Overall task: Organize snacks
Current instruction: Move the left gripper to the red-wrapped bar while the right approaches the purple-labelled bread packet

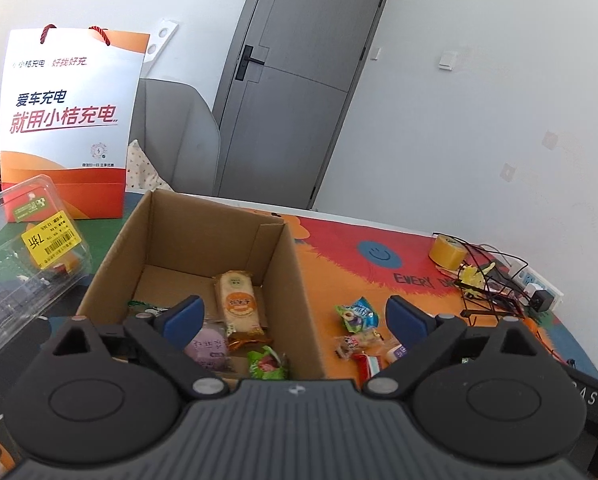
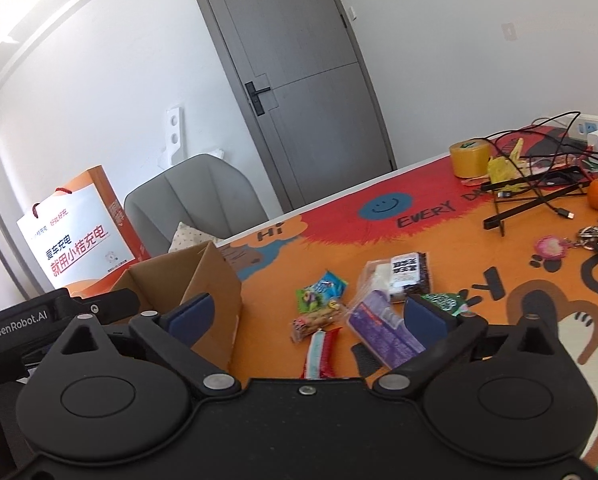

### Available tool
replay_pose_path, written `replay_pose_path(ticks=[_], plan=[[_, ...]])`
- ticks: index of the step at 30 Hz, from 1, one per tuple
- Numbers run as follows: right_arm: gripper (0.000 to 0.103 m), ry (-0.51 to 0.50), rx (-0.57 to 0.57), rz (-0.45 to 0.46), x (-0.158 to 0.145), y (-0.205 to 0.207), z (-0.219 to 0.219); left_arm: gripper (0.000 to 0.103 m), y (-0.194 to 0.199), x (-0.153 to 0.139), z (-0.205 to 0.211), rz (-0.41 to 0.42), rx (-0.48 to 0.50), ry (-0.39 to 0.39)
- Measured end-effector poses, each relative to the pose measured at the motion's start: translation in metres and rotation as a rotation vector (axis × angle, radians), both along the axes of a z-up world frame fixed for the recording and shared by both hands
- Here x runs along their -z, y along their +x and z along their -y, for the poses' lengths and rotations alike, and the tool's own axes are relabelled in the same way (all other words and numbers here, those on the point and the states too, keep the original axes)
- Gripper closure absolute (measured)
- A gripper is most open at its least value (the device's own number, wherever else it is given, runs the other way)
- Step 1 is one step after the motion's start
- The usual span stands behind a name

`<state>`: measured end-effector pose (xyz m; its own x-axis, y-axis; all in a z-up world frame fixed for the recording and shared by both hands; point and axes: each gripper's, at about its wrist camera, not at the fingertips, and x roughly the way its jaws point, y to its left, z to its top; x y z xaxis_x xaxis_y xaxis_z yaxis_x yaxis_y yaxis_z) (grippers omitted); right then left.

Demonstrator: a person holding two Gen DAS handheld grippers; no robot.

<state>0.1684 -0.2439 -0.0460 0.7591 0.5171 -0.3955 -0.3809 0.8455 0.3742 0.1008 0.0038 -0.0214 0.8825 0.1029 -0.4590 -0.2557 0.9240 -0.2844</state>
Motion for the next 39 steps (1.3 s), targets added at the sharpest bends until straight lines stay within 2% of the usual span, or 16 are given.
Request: replay_pose_path(ticks=[6, 12, 29, 32, 39], plan=[[0.0, -0.001, 0.031, -0.007, 0.003, -0.002, 0.019, 0.006, 0.002, -0.002, 0.013, -0.014, 0.029, 0.006], [0.0, -0.011, 0.058, -0.009, 0.007, -0.003, 0.037, 0.006, 0.006, -0.003, 0.035, -0.03, 0.098, 0.076], [0.0, -0.003, 0.121, -0.066, 0.028, 0.006, 0.076, 0.009, 0.029, 0.013, 0.073, -0.068, 0.203, 0.063], [0.001, -0.009, 0.115, -0.081, 0.035, 0.011, 0.078, 0.013, 0.032, 0.018, 0.08, -0.072, 0.224, 0.076], [0.009, -0.006, 0.087, -0.109, 0.046, 0.021, 0.075, 0.032, 0.046, 0.033, 0.087, -0.112, 0.249, 0.066]])
